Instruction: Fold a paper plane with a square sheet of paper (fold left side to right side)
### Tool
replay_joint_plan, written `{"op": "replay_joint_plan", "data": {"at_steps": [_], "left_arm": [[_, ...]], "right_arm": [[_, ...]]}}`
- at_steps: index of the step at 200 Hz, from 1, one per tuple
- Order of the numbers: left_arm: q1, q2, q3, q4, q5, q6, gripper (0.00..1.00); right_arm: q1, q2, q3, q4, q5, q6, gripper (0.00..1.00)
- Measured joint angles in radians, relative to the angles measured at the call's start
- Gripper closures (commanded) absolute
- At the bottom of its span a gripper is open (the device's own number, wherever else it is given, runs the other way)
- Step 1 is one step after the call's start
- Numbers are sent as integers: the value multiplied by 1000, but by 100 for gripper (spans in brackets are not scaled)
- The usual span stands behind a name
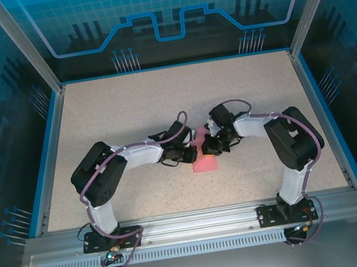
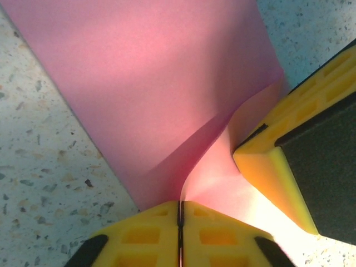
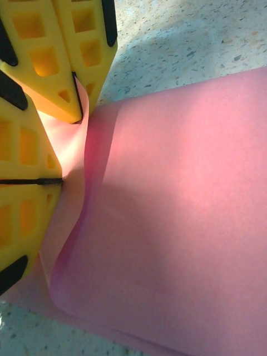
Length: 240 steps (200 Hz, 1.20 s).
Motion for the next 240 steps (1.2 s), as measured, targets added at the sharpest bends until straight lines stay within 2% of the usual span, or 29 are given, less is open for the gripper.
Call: {"op": "replay_joint_plan", "data": {"at_steps": [30, 80, 107, 165, 198, 240], "left_arm": [[0, -28, 0, -35, -3, -1, 72], [0, -179, -7, -83, -1, 0, 72], [0, -232, -32, -73, 71, -10, 72], [-3, -157, -85, 26, 274, -95, 73], [-3, -84, -85, 40, 307, -113, 73], [-3, -64, -85, 47, 306, -113, 73]], "right_arm": [[0, 0, 0, 0, 0, 0, 92], [0, 0, 0, 0, 0, 0, 92], [0, 0, 0, 0, 0, 0, 92], [0, 1, 0, 0, -1, 0, 92], [0, 1, 0, 0, -1, 0, 92], [0, 1, 0, 0, -1, 0, 92]]}}
